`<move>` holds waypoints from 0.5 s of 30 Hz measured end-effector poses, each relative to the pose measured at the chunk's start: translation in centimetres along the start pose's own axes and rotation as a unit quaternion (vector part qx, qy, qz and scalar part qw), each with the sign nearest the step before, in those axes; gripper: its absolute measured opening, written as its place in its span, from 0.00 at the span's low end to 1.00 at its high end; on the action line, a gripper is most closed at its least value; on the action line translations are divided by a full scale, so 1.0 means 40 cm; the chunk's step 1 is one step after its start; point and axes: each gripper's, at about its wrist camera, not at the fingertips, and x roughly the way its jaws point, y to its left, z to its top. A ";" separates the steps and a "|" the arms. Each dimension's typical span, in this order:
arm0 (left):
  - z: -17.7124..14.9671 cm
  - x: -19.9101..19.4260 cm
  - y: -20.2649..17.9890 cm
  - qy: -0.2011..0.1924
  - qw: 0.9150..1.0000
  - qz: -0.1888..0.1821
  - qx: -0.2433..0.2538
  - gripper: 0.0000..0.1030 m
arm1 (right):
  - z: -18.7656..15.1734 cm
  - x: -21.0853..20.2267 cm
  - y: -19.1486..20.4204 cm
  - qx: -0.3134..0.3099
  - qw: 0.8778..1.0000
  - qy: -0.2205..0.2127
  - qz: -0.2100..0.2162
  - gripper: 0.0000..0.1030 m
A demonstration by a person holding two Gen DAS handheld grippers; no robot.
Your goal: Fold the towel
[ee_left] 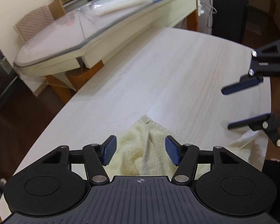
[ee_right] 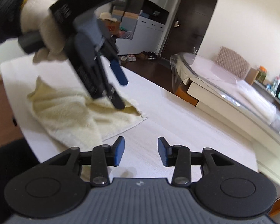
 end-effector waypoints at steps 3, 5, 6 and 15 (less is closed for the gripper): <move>-0.013 0.001 -0.001 0.000 1.000 -0.003 0.007 0.09 | -0.032 -0.024 0.017 0.016 1.000 -0.005 0.009 0.44; -0.021 0.001 -0.001 0.000 1.000 -0.005 0.012 0.04 | -0.022 -0.004 0.007 0.028 0.999 -0.005 0.019 0.44; -0.024 0.000 0.000 -0.001 1.000 -0.006 0.014 0.03 | -0.015 0.010 0.001 0.035 0.999 -0.004 0.023 0.44; -0.076 -0.122 0.123 -0.053 0.995 0.050 -0.070 0.03 | 0.069 0.172 -0.004 0.040 0.998 0.023 0.052 0.45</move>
